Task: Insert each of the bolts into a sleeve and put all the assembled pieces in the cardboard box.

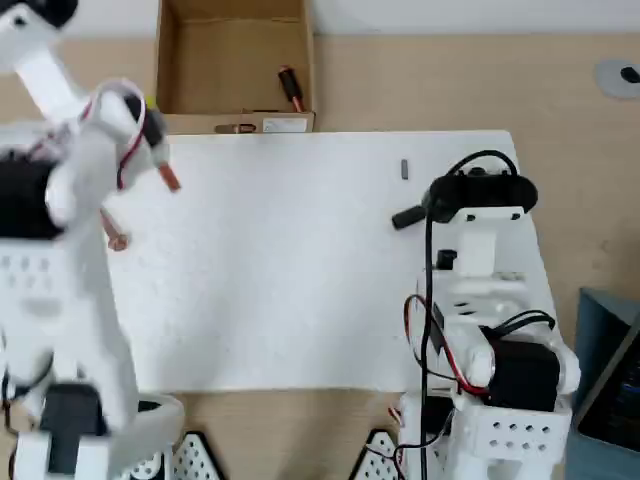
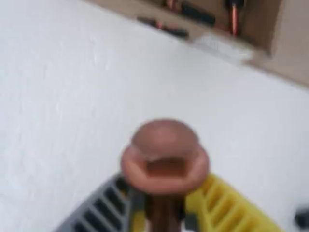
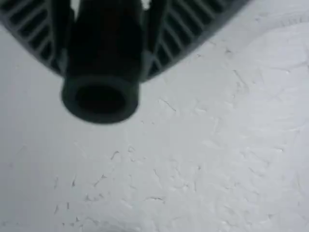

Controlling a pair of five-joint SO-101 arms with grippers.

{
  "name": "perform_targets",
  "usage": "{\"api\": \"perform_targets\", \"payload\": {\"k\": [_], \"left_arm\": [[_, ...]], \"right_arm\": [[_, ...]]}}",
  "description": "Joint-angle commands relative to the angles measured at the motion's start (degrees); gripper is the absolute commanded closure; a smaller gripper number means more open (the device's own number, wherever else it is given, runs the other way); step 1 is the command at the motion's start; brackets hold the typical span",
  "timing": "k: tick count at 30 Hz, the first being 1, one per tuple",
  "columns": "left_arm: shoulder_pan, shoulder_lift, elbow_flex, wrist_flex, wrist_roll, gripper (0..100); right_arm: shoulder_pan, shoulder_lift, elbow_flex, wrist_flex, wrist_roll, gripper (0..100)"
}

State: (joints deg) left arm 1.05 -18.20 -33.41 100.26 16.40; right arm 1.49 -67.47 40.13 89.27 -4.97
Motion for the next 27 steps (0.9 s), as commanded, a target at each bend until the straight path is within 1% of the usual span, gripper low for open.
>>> {"api": "perform_targets", "payload": {"k": [1,6,11,19,23,27], "left_arm": [[1.7,-12.9,11.1,0.2,-1.3,100],[1.2,-25.8,28.7,-0.1,-2.7,100],[1.2,-37.4,43.7,-5.0,-2.7,100],[1.1,-55.1,72.4,-20.6,-2.7,100],[1.1,-63.7,85.4,-28.6,-2.5,100],[1.1,-71.8,95.1,-35.1,-2.5,100]], "right_arm": [[0.2,-0.7,-3.0,-0.2,0.7,98.9],[0.2,-0.7,-1.9,-1.8,0.7,98.9],[0.2,-0.6,2.3,-6.2,0.7,98.9],[-0.2,-0.6,11.2,-18.4,0.4,98.9],[-3.5,-0.6,15.6,-22.5,0.4,98.9],[-7.5,-0.6,18.8,-27.1,0.3,98.9]]}}
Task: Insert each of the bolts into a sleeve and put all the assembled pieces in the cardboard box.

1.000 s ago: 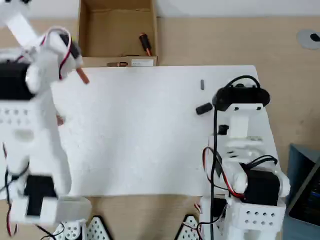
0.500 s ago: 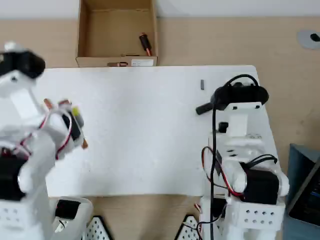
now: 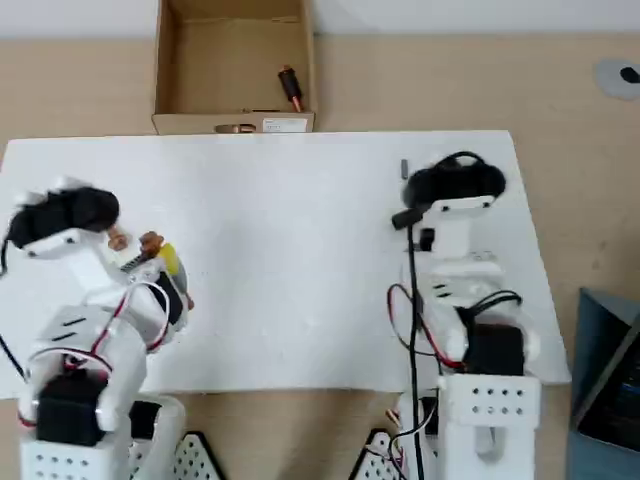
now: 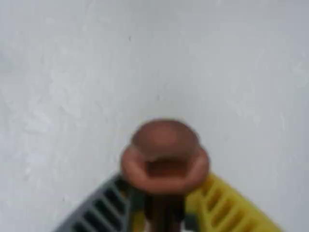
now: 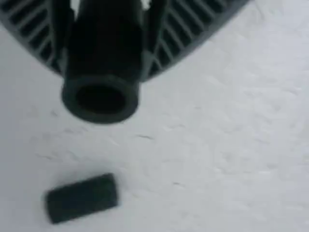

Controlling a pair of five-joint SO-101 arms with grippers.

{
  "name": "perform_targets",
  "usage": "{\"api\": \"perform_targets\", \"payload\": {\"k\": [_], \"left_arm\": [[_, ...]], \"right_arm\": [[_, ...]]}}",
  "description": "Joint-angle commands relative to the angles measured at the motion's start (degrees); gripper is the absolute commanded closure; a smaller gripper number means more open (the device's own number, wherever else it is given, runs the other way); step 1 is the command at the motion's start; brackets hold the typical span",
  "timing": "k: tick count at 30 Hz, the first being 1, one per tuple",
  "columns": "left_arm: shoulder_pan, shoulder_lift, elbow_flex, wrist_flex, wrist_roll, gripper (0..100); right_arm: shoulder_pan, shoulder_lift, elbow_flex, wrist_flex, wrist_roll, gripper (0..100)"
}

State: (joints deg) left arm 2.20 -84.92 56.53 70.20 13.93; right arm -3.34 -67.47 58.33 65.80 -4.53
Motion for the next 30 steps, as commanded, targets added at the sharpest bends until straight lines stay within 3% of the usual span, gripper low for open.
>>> {"api": "perform_targets", "payload": {"k": [1,11,24,30], "left_arm": [[0.0,-7.1,7.0,-6.2,-0.1,100],[0.0,-19.7,19.7,-17.1,0.4,100],[0.6,-19.6,18.3,-28.3,9.8,100],[3.4,-19.6,15.5,-28.8,16.3,100]], "right_arm": [[-3.6,-0.6,0.9,-4.8,-0.2,98.9],[-15.1,-0.6,5.2,-15.5,-0.2,98.9],[-31.6,-0.6,12.6,-29.2,0.5,98.9],[-35.8,-0.6,16.1,-37.0,6.2,98.9]]}}
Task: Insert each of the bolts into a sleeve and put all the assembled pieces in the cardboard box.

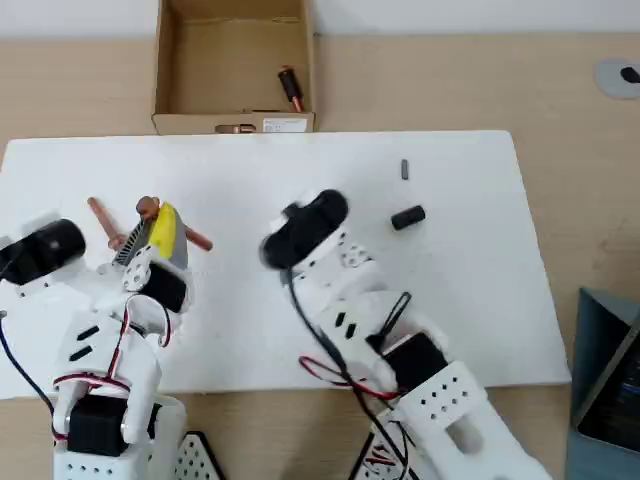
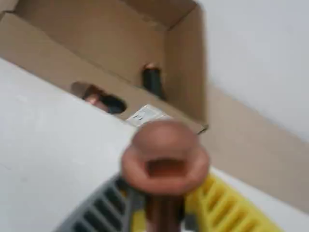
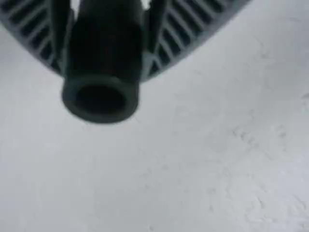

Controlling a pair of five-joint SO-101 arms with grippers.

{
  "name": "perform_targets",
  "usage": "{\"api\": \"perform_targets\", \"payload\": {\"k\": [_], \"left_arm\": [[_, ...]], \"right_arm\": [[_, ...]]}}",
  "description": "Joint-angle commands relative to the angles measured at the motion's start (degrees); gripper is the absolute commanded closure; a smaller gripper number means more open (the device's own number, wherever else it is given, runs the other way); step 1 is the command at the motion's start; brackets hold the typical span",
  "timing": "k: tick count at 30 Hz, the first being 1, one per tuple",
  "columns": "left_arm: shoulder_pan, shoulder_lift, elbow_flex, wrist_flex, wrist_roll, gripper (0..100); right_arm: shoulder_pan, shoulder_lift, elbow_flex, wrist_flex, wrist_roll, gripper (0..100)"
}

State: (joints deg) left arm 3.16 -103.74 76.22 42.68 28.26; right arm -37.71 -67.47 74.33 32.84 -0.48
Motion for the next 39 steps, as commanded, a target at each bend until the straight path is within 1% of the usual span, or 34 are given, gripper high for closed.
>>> {"api": "perform_targets", "payload": {"k": [1,4,7,14,18,23,27,31,36,39], "left_arm": [[3.5,-0.7,-4.5,-1.3,2.4,100],[6.2,-0.7,-5.9,-1.3,4.7,100],[8.0,-0.7,-6.3,-1.3,5.1,100],[8.0,-0.7,-6.3,-1.8,5.1,100],[7.6,-0.7,-7.5,-1.8,4.7,100],[8.0,-0.7,-7.2,-1.8,0.9,100],[8.1,-0.7,-7.3,-1.8,-0.2,100],[8.1,-0.7,-6.8,-1.9,-0.2,100],[7.9,-0.7,-3.6,-4.7,-0.2,100],[8.0,-0.7,-3.0,-4.7,-0.2,100]], "right_arm": [[-1.5,-0.6,0.4,-5.2,3.2,98.9],[-1.5,-0.6,0.6,-7.7,6.3,98.9],[-1.6,-0.6,0.4,-8.9,8.4,98.9],[-6.0,-0.6,0.4,-9.3,9.9,98.9],[-7.2,-0.6,0.7,-9.2,10.7,98.9],[-7.2,-0.6,0.4,-9.2,16.4,98.9],[-7.2,-0.6,0.3,-9.2,17.0,98.9],[-9.2,-0.7,0.2,-9.2,17.0,98.9],[-10.5,-3.2,-0.2,-9.1,16.8,98.9],[-10.2,-4.9,0.0,-8.9,16.8,98.9]]}}
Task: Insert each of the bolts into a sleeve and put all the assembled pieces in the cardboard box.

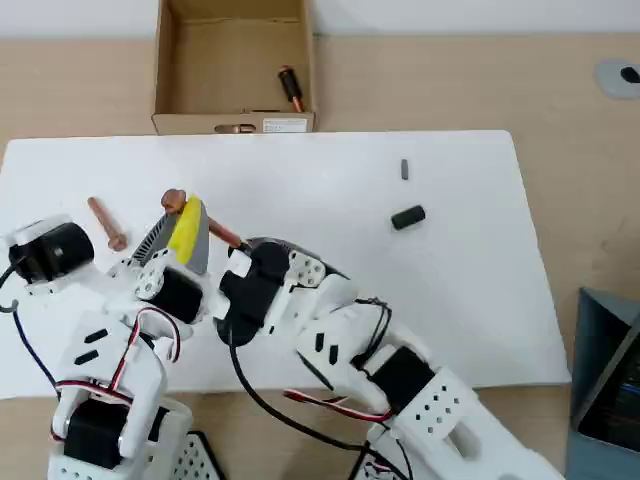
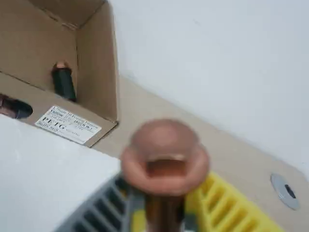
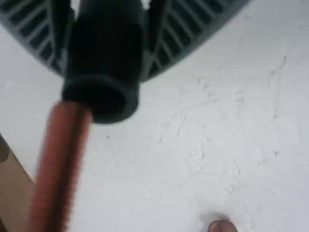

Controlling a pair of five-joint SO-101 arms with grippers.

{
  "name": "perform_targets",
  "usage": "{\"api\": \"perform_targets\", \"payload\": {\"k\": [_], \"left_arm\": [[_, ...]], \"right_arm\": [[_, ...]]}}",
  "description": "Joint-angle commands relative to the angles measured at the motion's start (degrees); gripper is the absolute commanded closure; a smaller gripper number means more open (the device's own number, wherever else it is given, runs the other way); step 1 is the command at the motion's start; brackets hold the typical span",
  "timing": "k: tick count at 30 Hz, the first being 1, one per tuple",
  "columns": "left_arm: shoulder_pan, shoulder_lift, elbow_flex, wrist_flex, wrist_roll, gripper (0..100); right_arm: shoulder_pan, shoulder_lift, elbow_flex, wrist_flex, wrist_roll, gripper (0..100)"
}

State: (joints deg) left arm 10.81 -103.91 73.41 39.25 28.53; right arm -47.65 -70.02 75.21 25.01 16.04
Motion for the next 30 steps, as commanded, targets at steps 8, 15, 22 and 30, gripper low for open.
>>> {"api": "perform_targets", "payload": {"k": [8,15,22,30], "left_arm": [[0.4,-0.6,-0.6,-1.1,-2.5,100],[0.5,-0.6,-2.9,3.7,-2.2,100],[2.5,-0.6,-3.3,4.1,-2.2,100],[5.5,-0.6,-3.3,4.1,-2.1,100]], "right_arm": [[-0.2,-3.3,0.8,-1.0,0.3,98.9],[0.7,-3.3,1.1,-1.3,0.3,98.9],[0.7,-3.3,1.2,-1.3,0.3,98.9],[0.7,-3.4,1.1,-1.3,0.3,98.9]]}}
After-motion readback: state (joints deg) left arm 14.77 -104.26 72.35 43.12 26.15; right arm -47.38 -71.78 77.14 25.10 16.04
